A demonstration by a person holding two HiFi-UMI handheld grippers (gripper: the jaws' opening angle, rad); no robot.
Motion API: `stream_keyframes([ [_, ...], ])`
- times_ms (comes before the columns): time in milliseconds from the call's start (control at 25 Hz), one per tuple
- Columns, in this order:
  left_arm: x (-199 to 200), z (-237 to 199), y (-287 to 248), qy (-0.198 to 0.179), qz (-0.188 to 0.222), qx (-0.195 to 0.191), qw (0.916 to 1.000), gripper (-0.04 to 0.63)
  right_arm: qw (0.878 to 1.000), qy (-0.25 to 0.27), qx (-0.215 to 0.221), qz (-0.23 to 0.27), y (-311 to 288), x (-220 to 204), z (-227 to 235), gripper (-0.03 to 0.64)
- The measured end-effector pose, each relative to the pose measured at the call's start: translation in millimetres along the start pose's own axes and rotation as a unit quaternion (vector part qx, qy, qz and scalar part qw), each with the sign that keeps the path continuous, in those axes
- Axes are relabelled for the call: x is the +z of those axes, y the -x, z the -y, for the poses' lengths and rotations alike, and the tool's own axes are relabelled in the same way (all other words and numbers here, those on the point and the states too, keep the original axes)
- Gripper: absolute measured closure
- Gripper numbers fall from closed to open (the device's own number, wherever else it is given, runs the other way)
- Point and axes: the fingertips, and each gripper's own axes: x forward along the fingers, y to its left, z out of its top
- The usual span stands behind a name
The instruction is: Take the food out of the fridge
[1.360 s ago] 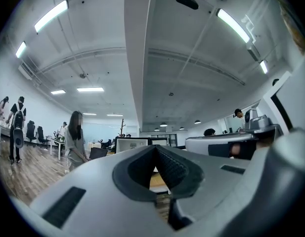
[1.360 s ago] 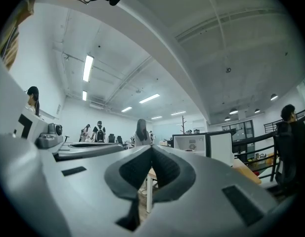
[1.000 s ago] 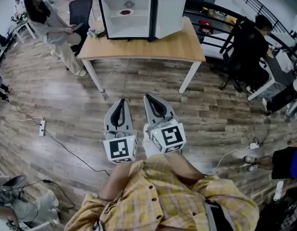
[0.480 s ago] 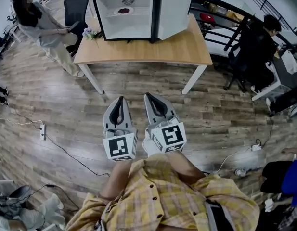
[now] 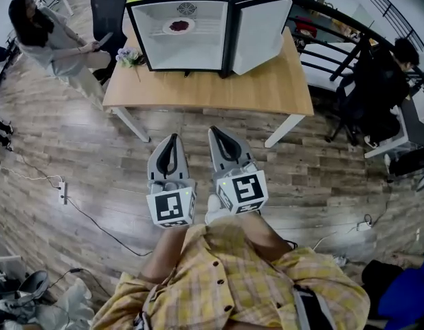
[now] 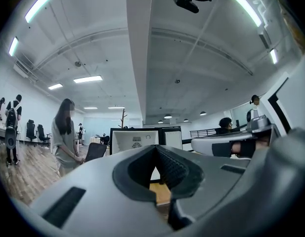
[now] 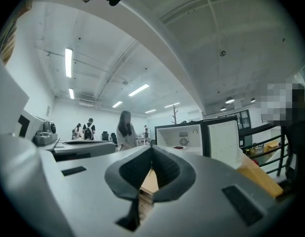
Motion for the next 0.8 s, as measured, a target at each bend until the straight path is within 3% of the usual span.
stream_keyframes([
  [360,-1,-16,-66,-0.010,-0.015,0.019,0.9997,0.588,1.000,-0.020,0.006,-0.011,-62,-3,45,0.609],
  [800,-13,-43,-132,-0.007,-0.015,0.011,0.9998,0.588,0.999,-0.031,0.002,-0.018,-132,-11,74,0.609],
])
